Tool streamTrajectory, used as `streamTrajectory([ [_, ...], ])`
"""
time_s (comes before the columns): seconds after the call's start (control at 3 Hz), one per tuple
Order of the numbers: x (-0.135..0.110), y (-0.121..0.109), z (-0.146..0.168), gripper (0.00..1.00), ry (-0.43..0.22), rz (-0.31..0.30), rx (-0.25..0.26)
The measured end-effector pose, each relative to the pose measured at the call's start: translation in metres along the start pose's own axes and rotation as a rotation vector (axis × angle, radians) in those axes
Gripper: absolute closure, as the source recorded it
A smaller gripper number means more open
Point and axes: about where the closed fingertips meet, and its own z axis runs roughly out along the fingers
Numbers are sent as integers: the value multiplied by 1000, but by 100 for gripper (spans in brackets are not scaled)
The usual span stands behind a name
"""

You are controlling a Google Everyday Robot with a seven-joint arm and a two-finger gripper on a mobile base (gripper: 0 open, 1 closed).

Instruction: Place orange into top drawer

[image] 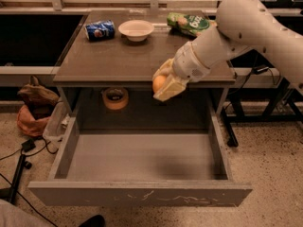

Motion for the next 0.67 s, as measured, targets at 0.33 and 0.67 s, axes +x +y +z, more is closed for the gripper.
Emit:
streamTrajectory([
  [0.33,16,52,26,100,-12,4,-80],
  [0.67,35,77,58,100,17,-39,-140],
])
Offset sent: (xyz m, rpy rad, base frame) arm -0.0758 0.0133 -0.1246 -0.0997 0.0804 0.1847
